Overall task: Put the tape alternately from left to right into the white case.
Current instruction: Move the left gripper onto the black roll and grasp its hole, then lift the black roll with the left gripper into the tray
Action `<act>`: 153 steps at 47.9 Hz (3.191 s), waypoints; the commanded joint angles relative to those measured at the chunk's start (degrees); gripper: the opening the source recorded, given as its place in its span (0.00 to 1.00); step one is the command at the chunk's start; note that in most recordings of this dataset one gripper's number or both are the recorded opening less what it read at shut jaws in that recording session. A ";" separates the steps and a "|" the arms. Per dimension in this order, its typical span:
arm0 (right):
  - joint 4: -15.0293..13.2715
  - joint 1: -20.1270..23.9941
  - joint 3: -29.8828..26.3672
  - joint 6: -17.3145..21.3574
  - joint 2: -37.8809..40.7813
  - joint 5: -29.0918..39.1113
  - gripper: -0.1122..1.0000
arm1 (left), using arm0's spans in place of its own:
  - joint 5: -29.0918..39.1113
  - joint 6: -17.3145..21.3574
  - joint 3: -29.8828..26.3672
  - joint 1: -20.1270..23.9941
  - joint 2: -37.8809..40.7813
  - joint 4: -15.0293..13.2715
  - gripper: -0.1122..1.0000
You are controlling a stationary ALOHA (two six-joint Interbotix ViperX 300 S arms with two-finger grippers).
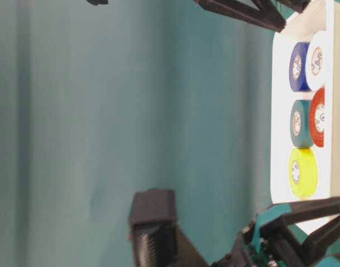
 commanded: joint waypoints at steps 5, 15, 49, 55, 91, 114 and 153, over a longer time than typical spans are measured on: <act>-0.09 0.18 -0.18 0.00 -2.11 -0.44 0.78 | -0.09 0.09 -2.20 0.88 1.41 0.18 0.77; -0.09 0.18 0.00 0.00 -2.11 -0.97 0.78 | 2.55 0.00 -3.52 2.11 3.52 0.18 0.77; -0.09 0.18 1.32 0.09 -2.11 -3.08 0.78 | 7.82 0.00 -7.12 2.90 5.45 0.18 0.42; -0.09 0.18 1.14 0.09 -2.11 -3.08 0.78 | 7.82 0.00 -7.21 2.90 5.19 0.18 0.17; -0.09 0.18 1.05 0.09 -2.11 -3.08 0.78 | 14.59 0.00 -6.94 1.76 -4.48 0.18 0.07; -0.09 0.18 1.23 0.09 -2.11 -3.08 0.78 | 14.85 3.16 -6.94 7.29 -4.57 0.44 0.07; -0.18 0.18 1.14 0.09 -2.02 -3.08 0.78 | 9.84 14.41 -5.71 23.73 -0.79 0.44 0.07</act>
